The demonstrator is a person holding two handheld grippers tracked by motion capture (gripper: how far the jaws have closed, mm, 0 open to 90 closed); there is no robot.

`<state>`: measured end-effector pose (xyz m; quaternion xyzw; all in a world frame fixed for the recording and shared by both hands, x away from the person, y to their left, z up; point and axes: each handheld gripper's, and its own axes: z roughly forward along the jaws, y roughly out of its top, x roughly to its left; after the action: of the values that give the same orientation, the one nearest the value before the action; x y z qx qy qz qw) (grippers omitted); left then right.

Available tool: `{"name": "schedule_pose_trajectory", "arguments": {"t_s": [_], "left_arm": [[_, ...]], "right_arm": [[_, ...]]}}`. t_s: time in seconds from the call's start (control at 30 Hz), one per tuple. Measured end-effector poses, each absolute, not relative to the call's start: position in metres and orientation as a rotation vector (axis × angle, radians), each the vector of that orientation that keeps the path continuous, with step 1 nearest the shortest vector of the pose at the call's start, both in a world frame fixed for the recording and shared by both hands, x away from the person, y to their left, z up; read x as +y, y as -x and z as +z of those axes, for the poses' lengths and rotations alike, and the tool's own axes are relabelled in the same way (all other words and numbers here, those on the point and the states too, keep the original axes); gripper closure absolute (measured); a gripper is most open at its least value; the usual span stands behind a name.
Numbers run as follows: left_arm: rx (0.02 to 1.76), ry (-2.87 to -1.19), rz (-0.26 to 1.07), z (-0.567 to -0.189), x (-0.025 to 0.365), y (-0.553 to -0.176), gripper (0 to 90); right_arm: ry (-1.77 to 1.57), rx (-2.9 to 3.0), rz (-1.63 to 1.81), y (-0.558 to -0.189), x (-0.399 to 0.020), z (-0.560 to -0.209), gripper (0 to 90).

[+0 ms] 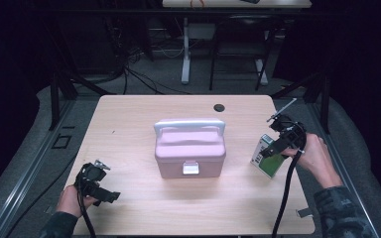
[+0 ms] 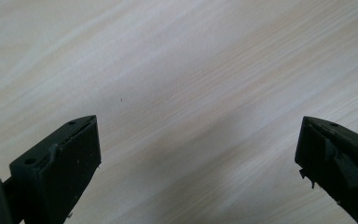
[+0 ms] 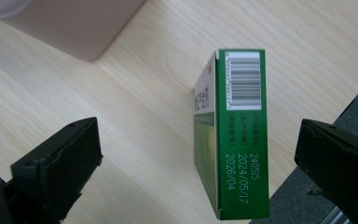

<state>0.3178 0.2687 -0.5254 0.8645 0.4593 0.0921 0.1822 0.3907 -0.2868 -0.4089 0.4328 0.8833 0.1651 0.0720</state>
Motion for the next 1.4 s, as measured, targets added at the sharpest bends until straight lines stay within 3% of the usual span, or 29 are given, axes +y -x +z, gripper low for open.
{"name": "schedule_pose_trajectory", "arguments": {"t_s": [0.7,0.97,1.27,1.4], "left_arm": [[1.08,-2.38,0.362,-0.45,0.213,-0.358,0.1],[1.042,-2.377,0.374,-0.434,0.195,-0.374,0.2],[0.998,-2.37,0.355,-0.412,0.166,-0.397,0.4],[0.965,-2.401,0.349,-0.406,0.15,-0.405,4.5]], "right_arm": [[-1.065,2.697,0.664,-0.391,-0.222,-0.385,3.7],[-1.018,2.736,0.723,-0.401,-0.199,-0.393,16.5],[-0.99,2.71,0.823,-0.417,-0.178,-0.398,39.0],[-0.983,2.721,0.799,-0.423,-0.168,-0.398,45.6]]}}
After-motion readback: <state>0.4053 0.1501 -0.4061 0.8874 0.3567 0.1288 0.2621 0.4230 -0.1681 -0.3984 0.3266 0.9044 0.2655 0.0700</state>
